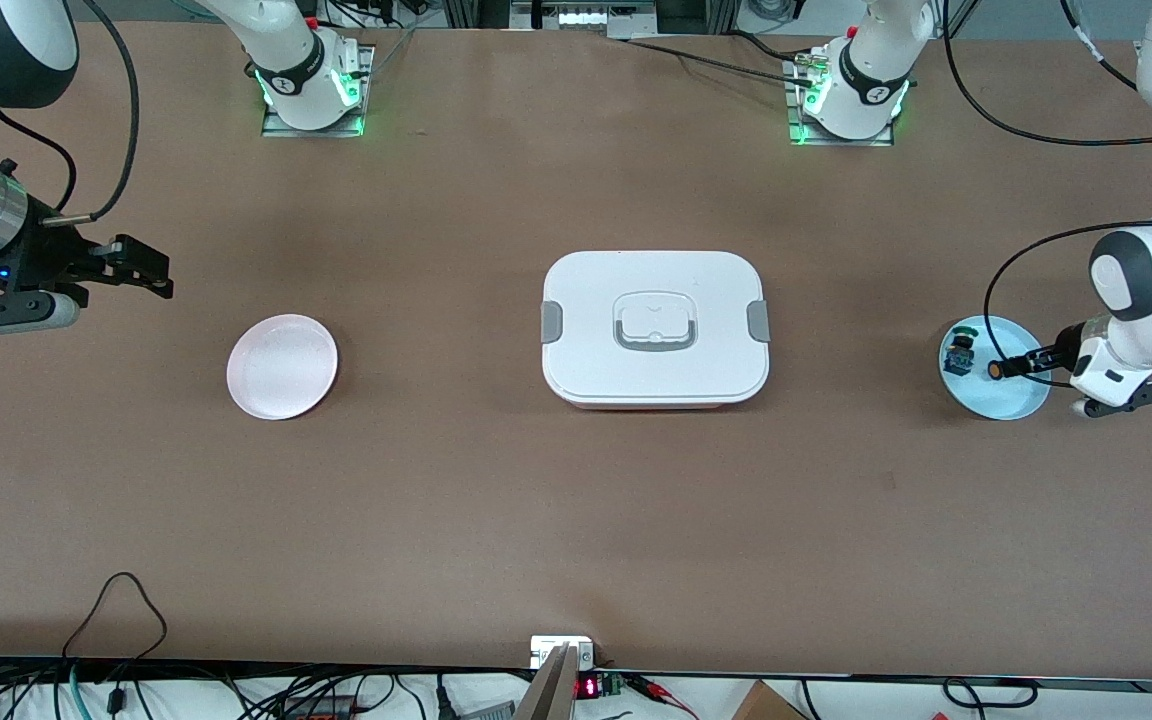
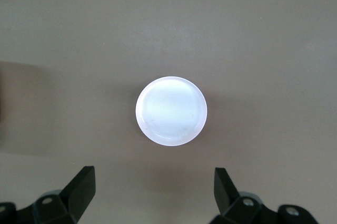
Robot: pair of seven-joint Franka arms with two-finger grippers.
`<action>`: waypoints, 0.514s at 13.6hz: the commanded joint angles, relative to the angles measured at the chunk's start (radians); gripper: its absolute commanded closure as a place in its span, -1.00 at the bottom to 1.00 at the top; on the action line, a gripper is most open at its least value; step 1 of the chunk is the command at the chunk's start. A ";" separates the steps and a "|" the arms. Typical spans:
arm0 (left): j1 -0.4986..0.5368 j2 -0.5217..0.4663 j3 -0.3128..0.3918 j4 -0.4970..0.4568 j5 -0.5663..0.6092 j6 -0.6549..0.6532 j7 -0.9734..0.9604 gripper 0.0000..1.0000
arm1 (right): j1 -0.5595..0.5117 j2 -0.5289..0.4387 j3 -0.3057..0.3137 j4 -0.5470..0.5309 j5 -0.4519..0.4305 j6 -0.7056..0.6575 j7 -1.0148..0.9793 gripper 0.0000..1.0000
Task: Transfer orange switch to right arm and place
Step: 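Lower the left gripper over the orange switch on the blue plate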
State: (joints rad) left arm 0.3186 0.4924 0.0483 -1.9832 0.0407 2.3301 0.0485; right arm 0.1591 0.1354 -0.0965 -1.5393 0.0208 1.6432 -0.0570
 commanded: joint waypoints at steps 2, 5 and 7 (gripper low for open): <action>0.016 0.011 -0.011 -0.014 -0.004 0.060 0.010 -1.00 | -0.004 -0.016 0.003 -0.019 -0.009 0.012 -0.003 -1.00; 0.016 0.034 -0.011 -0.014 -0.002 0.097 0.010 -1.00 | -0.004 -0.016 0.003 -0.019 -0.009 0.012 -0.003 -1.00; 0.016 0.044 -0.011 -0.014 -0.002 0.101 0.010 -1.00 | -0.004 -0.016 0.003 -0.019 -0.009 0.012 -0.003 -1.00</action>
State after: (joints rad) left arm 0.3206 0.5250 0.0483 -1.9953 0.0403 2.4092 0.0484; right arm 0.1590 0.1354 -0.0966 -1.5400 0.0208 1.6432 -0.0570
